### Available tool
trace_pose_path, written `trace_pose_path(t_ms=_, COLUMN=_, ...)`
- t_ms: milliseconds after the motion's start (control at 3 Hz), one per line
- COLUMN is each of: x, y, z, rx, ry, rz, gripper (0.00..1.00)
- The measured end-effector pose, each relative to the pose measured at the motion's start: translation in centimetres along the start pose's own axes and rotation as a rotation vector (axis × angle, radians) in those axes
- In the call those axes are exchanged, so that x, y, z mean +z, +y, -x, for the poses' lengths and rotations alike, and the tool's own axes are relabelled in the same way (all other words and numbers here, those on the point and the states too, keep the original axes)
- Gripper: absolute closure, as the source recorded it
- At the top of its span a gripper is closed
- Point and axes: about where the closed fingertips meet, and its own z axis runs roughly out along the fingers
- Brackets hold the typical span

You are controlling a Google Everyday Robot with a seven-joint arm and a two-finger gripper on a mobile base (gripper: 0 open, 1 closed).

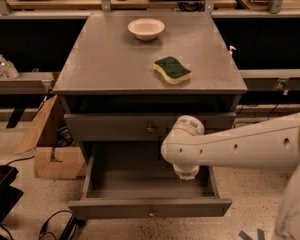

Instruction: Open middle drawer

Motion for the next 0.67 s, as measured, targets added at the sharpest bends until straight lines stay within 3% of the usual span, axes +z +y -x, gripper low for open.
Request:
trace_pose_path(t_ms=333, x=0.62, y=0.17, z=0.49, rx=0.011, ry=-0.13, rz=-0.084, gripper=1.0)
trace_pose_path(t_ms=667, x=0.62, y=0.17, z=0.49, rx=0.011, ry=-0.13, rz=-0.083, gripper=1.0)
